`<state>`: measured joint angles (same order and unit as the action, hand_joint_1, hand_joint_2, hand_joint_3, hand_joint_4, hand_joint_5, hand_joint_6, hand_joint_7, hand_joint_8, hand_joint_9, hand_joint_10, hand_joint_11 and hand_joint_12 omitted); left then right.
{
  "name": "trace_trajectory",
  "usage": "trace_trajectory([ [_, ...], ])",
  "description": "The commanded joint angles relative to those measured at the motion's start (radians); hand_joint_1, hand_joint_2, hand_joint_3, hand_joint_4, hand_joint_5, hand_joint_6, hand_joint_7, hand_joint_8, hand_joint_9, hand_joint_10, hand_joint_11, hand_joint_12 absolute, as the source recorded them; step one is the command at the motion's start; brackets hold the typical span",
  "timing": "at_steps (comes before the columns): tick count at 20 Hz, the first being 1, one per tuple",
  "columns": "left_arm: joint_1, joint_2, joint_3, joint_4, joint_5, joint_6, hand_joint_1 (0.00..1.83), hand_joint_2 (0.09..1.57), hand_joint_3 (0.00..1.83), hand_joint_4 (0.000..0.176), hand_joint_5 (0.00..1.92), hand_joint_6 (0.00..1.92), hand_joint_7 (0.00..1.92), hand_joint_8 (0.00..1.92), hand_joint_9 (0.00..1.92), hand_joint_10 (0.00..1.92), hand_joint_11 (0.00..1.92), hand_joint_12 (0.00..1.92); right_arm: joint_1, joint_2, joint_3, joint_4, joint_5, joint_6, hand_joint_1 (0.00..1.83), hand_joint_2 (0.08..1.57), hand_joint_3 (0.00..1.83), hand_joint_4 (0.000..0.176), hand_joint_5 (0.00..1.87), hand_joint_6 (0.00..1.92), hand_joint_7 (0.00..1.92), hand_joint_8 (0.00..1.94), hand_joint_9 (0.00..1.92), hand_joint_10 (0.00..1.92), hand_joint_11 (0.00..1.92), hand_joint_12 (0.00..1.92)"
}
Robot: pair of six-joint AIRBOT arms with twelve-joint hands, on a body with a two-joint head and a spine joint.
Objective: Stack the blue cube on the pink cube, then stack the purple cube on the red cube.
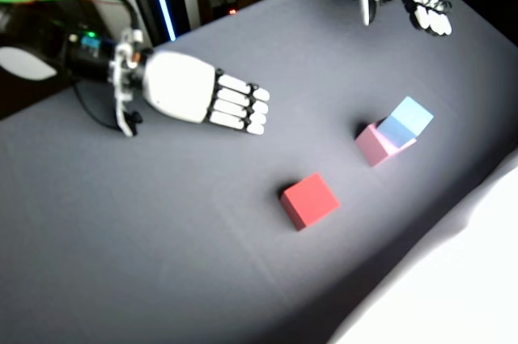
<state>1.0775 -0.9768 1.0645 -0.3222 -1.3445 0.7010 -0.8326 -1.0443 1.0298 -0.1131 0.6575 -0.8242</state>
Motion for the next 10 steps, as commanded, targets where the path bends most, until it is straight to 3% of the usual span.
trace_trajectory([
  [1,-0.002,-0.002,0.001,0.004,-0.132,-0.007,0.79,1.36,0.00,0.039,0.00,0.00,0.00,0.00,0.00,0.00,0.00,0.00,0.009,-0.010,0.008,0.005,0.059,-0.008,1.24,1.20,0.00,0.000,0.74,1.16,0.93,1.30,1.00,1.25,0.80,1.69],
  [2,-0.001,-0.002,0.001,0.003,-0.133,-0.008,0.77,1.36,0.00,0.045,0.00,0.00,0.00,0.00,0.00,0.00,0.00,0.00,0.017,-0.018,0.014,0.010,0.047,-0.019,1.34,1.17,0.00,0.000,0.74,1.13,0.89,1.18,0.96,1.35,0.80,1.64],
  [3,-0.001,-0.002,0.001,0.003,-0.133,-0.008,0.77,1.36,0.00,0.046,0.00,0.00,0.00,0.00,0.00,0.00,0.00,0.00,0.021,-0.020,0.014,0.010,0.045,-0.027,1.26,1.19,0.00,0.000,0.76,1.09,0.90,1.35,1.01,1.44,0.92,1.72],
  [4,-0.001,-0.002,0.001,0.003,-0.134,-0.008,0.77,1.36,0.00,0.040,0.00,0.00,0.00,0.00,0.00,0.00,0.00,0.00,0.027,-0.020,0.013,0.010,0.045,-0.035,1.25,1.18,0.00,0.000,0.79,1.09,0.94,1.28,0.97,1.29,0.86,1.63],
  [5,0.001,-0.002,0.001,0.002,-0.135,-0.008,0.77,1.36,0.00,0.038,0.00,0.00,0.00,0.00,0.00,0.00,0.00,0.00,0.030,-0.019,0.013,0.010,0.047,-0.039,1.24,1.20,0.00,0.000,0.77,1.07,0.90,1.39,1.02,1.49,0.93,1.76],
  [7,0.006,-0.001,0.000,0.000,-0.140,-0.008,0.72,1.36,0.00,0.050,0.00,0.00,0.00,0.00,0.00,0.00,0.00,0.00,0.039,-0.009,0.005,0.010,0.067,-0.044,1.24,1.19,0.00,0.000,0.75,1.14,0.93,1.32,0.91,1.35,0.76,1.70],
  [8,0.008,-0.001,-0.001,-0.001,-0.141,-0.008,0.70,1.36,0.00,0.059,0.00,0.00,0.00,0.00,0.00,0.00,0.00,0.00,0.049,0.009,-0.006,0.010,0.089,-0.053,1.23,1.22,0.00,0.000,0.70,1.21,0.89,1.39,0.87,1.40,0.71,1.76],
  [10,0.010,-0.001,-0.001,-0.004,-0.142,-0.008,0.72,1.36,0.00,0.039,0.00,0.00,0.00,0.00,0.00,0.00,0.00,0.00,0.077,0.047,-0.022,0.010,0.127,-0.072,1.18,1.24,0.01,0.000,0.65,1.35,0.85,1.39,0.83,1.35,0.67,1.74],
])
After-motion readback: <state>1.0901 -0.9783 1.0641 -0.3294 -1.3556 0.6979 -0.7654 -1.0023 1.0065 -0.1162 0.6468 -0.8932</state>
